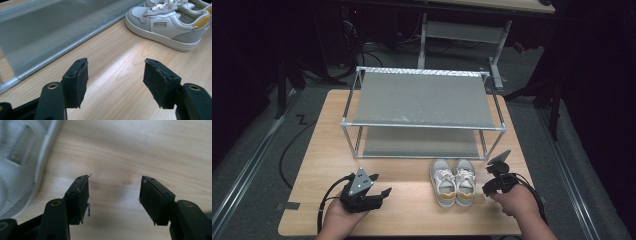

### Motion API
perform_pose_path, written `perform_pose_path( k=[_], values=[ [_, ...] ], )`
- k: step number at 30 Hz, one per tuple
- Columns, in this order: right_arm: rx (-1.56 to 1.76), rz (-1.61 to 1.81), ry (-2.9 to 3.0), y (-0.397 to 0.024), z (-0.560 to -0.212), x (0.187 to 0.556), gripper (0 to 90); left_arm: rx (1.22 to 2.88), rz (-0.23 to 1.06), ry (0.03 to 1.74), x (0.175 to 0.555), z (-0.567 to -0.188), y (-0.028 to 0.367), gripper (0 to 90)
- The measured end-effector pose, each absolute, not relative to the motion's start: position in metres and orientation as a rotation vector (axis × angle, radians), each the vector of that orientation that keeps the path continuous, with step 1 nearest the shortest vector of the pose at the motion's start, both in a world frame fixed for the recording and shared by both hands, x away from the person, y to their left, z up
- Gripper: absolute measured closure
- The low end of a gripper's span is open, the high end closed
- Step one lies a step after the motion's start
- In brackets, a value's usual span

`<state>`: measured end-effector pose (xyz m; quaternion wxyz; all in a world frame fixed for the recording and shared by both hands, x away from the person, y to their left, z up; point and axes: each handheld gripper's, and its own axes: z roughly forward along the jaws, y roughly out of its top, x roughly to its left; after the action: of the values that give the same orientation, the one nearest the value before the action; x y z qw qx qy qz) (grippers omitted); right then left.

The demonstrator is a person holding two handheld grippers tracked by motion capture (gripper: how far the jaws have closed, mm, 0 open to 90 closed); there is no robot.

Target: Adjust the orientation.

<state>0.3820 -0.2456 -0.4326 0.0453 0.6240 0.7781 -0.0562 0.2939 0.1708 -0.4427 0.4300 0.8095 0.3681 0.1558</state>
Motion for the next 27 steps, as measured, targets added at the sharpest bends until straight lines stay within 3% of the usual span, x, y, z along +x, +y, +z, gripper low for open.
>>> perform_pose_path(
  k=[8,10,22,27],
  values=[
    [2.041,-0.495,2.475,-0.242,-0.438,0.394,39.5,2.015,0.4,0.923,0.294,-0.442,0.172,36.5],
    [2.215,-0.505,2.436,-0.25,-0.441,0.396,45.3,2.014,0.406,0.923,0.294,-0.442,0.173,36.5],
    [2.106,-0.37,2.39,-0.25,-0.433,0.388,35.8,2.03,0.417,0.922,0.293,-0.444,0.17,36.5],
    [2.096,-0.282,2.406,-0.247,-0.419,0.381,28.0,2.028,0.428,0.931,0.294,-0.444,0.169,36.1]
  ],
)
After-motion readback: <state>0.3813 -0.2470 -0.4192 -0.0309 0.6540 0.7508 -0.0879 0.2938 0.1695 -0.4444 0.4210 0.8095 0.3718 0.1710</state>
